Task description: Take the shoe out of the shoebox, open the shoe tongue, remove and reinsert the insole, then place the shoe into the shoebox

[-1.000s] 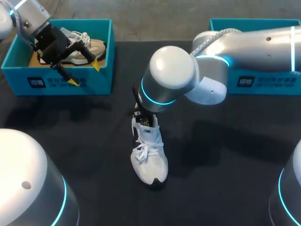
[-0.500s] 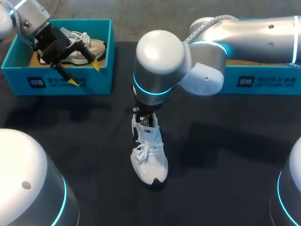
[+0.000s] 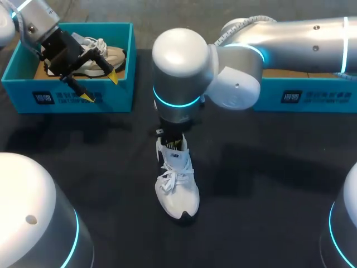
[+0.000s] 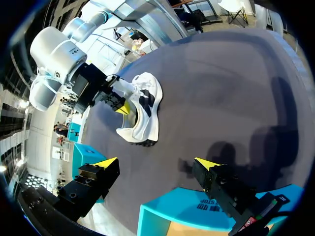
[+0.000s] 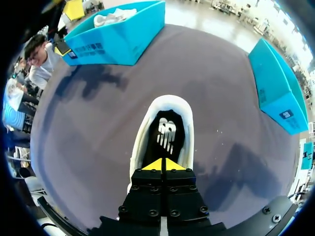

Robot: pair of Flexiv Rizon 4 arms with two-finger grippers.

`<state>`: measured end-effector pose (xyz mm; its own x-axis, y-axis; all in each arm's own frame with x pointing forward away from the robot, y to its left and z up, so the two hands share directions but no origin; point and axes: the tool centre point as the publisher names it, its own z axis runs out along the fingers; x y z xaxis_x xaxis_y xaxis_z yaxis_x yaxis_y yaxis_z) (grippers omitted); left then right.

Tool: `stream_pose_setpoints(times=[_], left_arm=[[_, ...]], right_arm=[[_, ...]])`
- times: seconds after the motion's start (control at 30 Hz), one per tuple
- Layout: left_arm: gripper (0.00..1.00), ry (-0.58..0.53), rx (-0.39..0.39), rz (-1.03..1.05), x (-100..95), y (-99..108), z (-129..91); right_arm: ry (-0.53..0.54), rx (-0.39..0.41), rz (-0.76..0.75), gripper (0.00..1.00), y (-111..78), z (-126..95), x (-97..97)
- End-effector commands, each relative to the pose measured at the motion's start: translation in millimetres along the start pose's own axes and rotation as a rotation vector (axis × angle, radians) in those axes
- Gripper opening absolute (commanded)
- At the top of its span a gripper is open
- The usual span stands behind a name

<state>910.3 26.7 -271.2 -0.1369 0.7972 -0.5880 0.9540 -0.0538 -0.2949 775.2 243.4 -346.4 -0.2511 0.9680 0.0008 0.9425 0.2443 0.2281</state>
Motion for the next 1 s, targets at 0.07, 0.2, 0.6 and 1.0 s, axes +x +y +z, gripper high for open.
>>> stream_pose_setpoints(times=[0.07,0.2,0.6,1.0], left_arm=[[1.00,0.003,-0.002,0.000,-0.4,-0.6,-0.2],[1.00,0.003,-0.002,0.000,-0.4,-0.6,-0.2],[1.00,0.003,-0.002,0.000,-0.4,-0.6,-0.2],[1.00,0.003,-0.002,0.000,-0.4,-0.6,-0.2]], right_arm=[[0.000,0.022,0.010,0.00,-2.5,3.6,8.8],[0.010,0.038,0.036,0.00,-10.0,11.7,10.4],[-0.002,0.086,0.076,0.47,-19.0,6.4,7.8],[-0.001,0.104,0.094,1.00,-30.4,1.5,14.1]])
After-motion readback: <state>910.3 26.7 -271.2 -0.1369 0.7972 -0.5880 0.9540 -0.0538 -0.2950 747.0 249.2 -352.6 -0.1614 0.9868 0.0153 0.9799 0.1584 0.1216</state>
